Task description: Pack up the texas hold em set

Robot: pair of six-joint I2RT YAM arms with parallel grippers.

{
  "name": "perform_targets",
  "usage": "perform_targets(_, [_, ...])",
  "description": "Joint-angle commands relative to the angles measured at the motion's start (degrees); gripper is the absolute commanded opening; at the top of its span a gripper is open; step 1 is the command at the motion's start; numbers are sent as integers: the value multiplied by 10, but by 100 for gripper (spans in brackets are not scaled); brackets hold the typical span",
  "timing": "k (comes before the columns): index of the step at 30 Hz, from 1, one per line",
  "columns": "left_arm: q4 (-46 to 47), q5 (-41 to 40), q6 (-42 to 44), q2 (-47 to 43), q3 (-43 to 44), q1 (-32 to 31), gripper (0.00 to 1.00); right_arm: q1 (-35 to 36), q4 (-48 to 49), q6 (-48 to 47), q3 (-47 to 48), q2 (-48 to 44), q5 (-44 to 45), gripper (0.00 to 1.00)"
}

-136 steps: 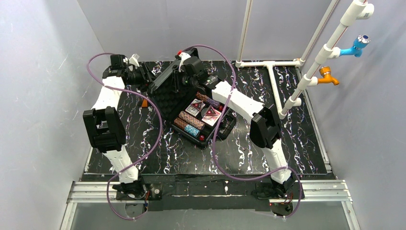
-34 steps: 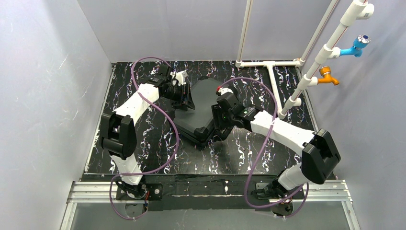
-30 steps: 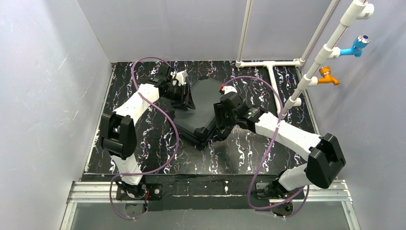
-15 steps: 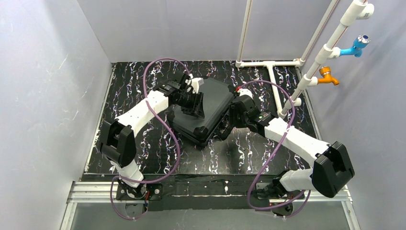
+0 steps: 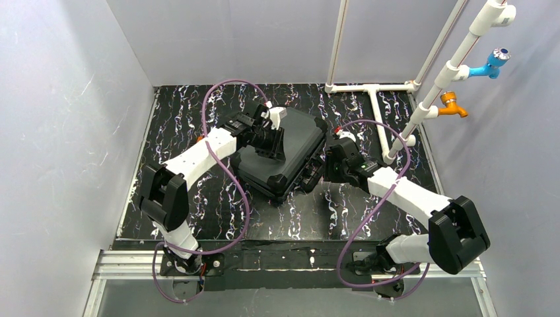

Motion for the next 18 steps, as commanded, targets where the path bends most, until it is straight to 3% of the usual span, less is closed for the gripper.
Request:
perform_targets(1, [12,2,2,1,-8,-12,23,-5,40,6,-6,1,-20,45])
perform_targets(18, [34,6,2,33,-31,-28,8,-14,69,1,-25,40,-36,41])
